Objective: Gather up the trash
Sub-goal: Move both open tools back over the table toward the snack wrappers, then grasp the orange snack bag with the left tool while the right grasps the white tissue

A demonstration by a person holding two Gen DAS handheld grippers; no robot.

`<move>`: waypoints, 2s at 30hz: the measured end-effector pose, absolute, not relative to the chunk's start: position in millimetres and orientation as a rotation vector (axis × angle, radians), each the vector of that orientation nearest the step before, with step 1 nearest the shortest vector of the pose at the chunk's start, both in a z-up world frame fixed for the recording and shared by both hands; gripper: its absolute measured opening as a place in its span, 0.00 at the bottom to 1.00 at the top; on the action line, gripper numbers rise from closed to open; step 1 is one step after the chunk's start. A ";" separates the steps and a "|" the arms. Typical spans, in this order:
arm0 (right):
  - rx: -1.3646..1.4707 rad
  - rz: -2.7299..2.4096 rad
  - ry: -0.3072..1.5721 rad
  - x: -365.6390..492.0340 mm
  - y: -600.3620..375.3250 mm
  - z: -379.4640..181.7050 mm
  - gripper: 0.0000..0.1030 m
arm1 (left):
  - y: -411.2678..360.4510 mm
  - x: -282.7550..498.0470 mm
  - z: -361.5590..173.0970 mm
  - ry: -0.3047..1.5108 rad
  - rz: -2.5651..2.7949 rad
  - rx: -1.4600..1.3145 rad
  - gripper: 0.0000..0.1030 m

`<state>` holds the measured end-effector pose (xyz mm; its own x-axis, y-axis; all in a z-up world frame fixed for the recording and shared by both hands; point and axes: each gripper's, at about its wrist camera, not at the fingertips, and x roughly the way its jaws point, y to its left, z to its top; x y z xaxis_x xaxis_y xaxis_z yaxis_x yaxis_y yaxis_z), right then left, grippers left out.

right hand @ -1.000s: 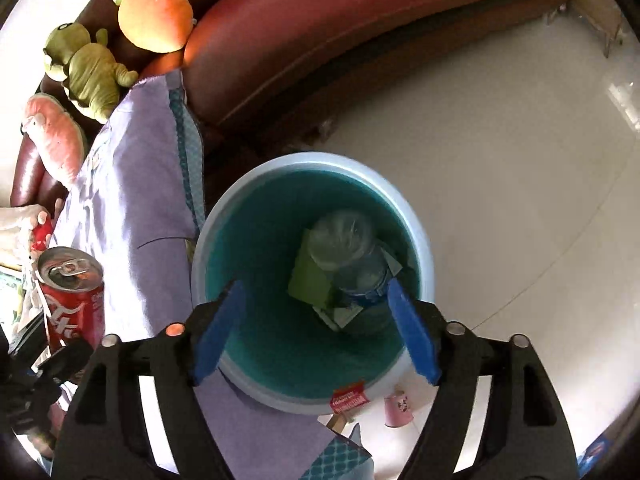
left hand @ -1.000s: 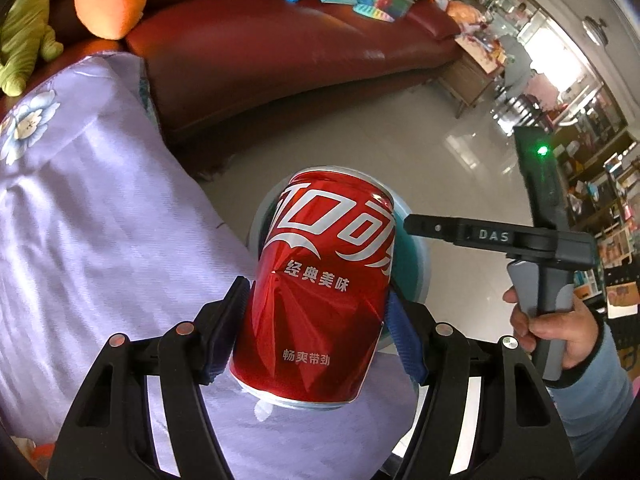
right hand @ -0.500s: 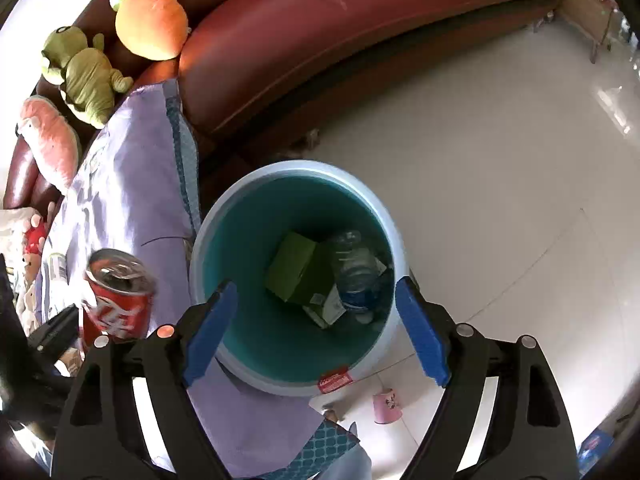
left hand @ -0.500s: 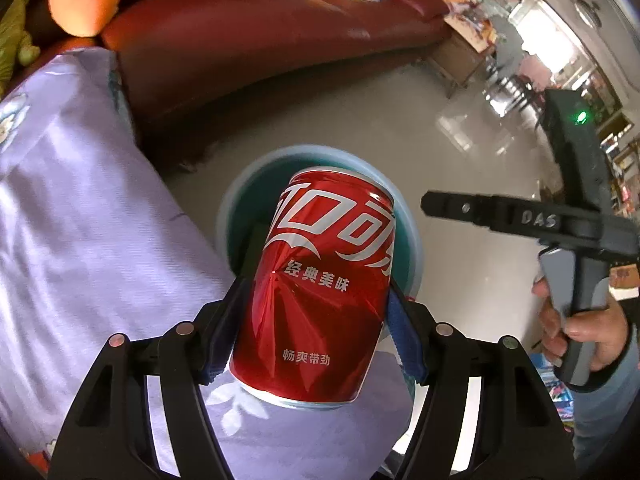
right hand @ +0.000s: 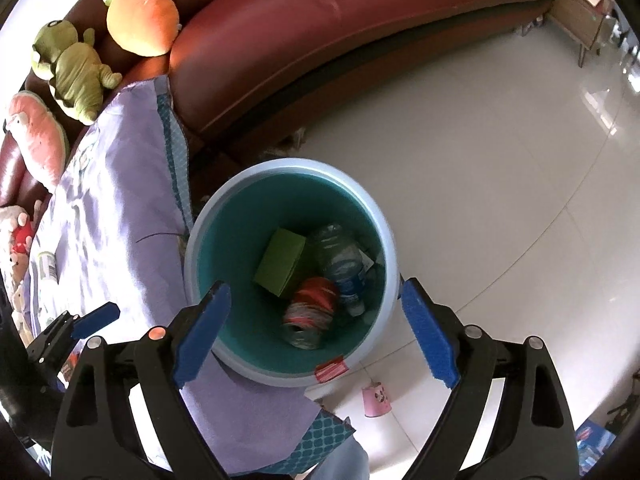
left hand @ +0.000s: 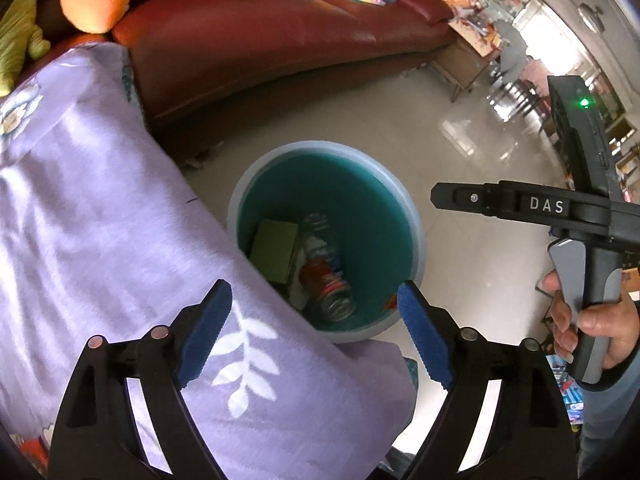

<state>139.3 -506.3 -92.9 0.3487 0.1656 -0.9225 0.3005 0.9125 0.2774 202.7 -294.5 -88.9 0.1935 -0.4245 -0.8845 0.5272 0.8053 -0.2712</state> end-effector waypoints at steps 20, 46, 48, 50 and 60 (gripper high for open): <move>0.231 0.057 1.235 112.0 -360.1 -40.8 0.85 | -143.1 145.8 -42.4 1.092 -0.518 -0.032 0.91; -0.122 0.420 1.317 131.9 -64.9 -34.5 0.85 | 193.9 78.7 -32.2 0.992 -0.040 -0.270 0.91; -0.171 0.459 1.311 123.5 -44.1 -40.3 0.85 | 201.3 66.9 -37.4 0.994 -0.028 -0.281 0.91; -0.257 0.530 1.323 110.2 -11.4 -51.5 0.85 | 213.3 58.6 -41.7 0.995 -0.017 -0.319 0.91; -0.595 0.647 1.197 67.0 77.4 -85.0 0.85 | 245.9 48.3 -64.2 1.018 0.044 -0.408 0.91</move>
